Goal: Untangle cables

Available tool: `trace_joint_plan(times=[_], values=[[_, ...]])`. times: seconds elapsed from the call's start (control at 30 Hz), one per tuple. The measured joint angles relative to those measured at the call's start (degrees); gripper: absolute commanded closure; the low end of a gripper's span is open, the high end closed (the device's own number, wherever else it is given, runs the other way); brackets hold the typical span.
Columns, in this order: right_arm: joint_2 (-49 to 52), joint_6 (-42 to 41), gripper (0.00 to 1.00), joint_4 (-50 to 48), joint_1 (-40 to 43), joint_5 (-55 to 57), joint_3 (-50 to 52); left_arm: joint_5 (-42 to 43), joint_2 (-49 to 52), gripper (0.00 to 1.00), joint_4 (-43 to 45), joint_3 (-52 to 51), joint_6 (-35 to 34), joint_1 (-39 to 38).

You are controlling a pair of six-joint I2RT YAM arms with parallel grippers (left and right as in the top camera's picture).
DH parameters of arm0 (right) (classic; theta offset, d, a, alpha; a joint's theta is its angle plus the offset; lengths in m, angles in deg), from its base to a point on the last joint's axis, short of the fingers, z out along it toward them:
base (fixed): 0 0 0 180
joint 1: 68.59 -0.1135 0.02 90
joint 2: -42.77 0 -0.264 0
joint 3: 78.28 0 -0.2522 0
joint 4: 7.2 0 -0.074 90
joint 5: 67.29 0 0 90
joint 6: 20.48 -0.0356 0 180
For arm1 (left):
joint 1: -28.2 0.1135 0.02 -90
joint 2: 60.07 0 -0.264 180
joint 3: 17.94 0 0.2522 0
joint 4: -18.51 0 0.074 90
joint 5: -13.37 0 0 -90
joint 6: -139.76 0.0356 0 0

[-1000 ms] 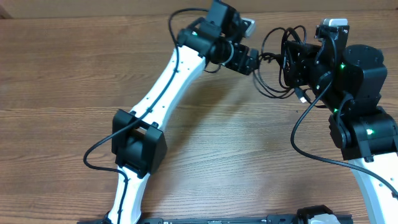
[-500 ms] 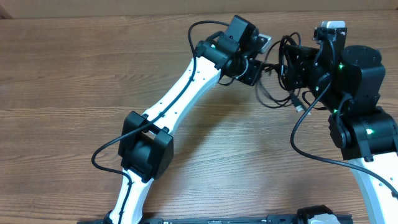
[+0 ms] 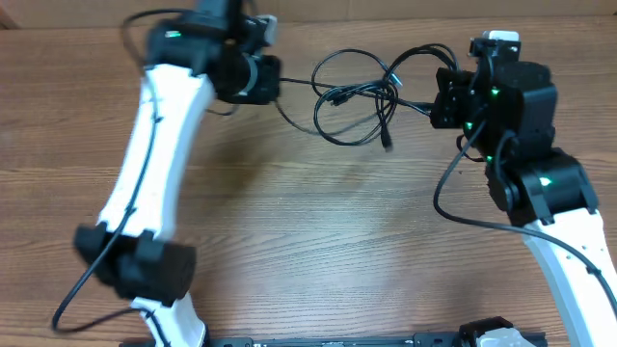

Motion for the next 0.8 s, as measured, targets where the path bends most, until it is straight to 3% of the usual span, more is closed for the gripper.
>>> trace_joint_plan(times=[0.23,0.33,0.53,0.67,0.8], values=[[0.8,1.3,0.96,0.3,6.8,22.6,0.0,-9.8,-1.8,0.96,-3.3,-0.3,0.1,10.8],[0.9,1.3,0.96,0.6,9.1,26.9,0.0,-11.3,-1.9,0.96,-4.2,-0.4,0.1,12.5],[0.9,-2.0,0.96,2.8,10.3,15.6,0.0,-7.6,-1.9,0.96,-3.9,-0.4,0.8,10.9],[1.1,-5.2,0.96,2.3,5.9,6.4,0.0,-5.4,-1.9,0.77,-2.0,-0.4,2.5,7.3],[1.2,-6.4,0.96,0.1,0.8,2.3,0.0,-4.5,-1.9,0.70,-0.6,-0.4,4.9,3.7]])
